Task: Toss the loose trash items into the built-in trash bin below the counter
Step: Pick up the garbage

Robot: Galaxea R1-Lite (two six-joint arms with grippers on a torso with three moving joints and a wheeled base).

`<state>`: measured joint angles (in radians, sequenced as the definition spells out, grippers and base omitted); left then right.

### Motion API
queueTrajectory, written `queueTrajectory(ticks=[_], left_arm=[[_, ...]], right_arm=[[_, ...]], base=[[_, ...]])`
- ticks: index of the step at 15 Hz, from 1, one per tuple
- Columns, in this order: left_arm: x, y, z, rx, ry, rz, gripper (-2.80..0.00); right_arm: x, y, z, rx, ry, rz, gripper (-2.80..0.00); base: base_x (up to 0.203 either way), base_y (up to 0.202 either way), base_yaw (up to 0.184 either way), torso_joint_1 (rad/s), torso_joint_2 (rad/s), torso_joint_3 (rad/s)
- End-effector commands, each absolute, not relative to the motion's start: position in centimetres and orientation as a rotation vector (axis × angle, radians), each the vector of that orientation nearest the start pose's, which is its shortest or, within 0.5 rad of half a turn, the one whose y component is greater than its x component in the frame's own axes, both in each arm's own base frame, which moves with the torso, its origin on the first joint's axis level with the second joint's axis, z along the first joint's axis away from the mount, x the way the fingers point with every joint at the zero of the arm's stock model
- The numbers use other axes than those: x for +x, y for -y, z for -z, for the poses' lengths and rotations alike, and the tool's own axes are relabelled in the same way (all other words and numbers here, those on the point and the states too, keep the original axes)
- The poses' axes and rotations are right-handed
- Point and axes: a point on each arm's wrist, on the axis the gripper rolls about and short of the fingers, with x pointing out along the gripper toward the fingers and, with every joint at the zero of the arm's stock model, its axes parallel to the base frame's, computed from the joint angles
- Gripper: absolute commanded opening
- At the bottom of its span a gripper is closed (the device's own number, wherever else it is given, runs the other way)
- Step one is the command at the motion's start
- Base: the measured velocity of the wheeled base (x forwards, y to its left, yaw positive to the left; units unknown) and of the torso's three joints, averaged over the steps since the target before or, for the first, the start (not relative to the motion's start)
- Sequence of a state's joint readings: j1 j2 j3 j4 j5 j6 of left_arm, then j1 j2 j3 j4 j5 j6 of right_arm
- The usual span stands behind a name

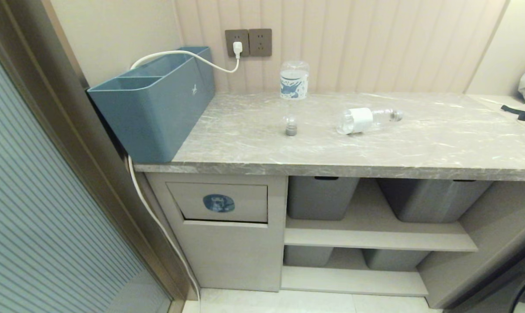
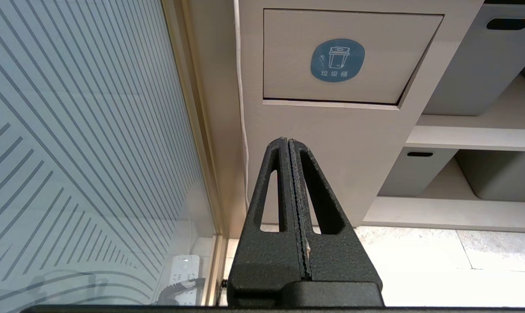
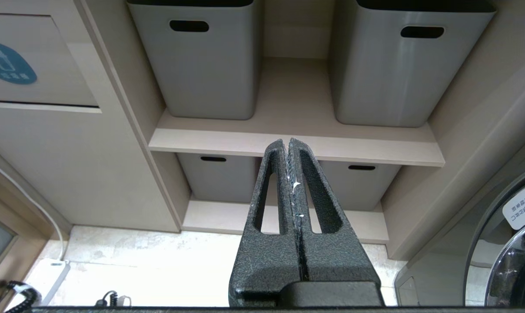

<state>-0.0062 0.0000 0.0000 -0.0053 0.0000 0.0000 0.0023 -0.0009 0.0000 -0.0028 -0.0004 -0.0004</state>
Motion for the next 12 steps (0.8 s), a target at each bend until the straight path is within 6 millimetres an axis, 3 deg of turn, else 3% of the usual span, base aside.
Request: queueTrajectory(ticks=[1, 12], left_arm=[[-2.26, -0.01, -7.57, 0.0, 0.003, 0.006, -2.8], [-2.26, -0.01, -7.57, 0.0, 0.003, 0.006, -2.8]], right_arm=[[-2.29, 0.01, -7.58, -0.003, 0.005, -0.003, -2.8], [-2.29, 0.01, -7.58, -0.003, 0.005, -0.002, -2.8]], base=[[0.0, 0.0, 0.0, 0.0, 0.0, 0.0], [0.0, 0.0, 0.0, 0.0, 0.0, 0.0]])
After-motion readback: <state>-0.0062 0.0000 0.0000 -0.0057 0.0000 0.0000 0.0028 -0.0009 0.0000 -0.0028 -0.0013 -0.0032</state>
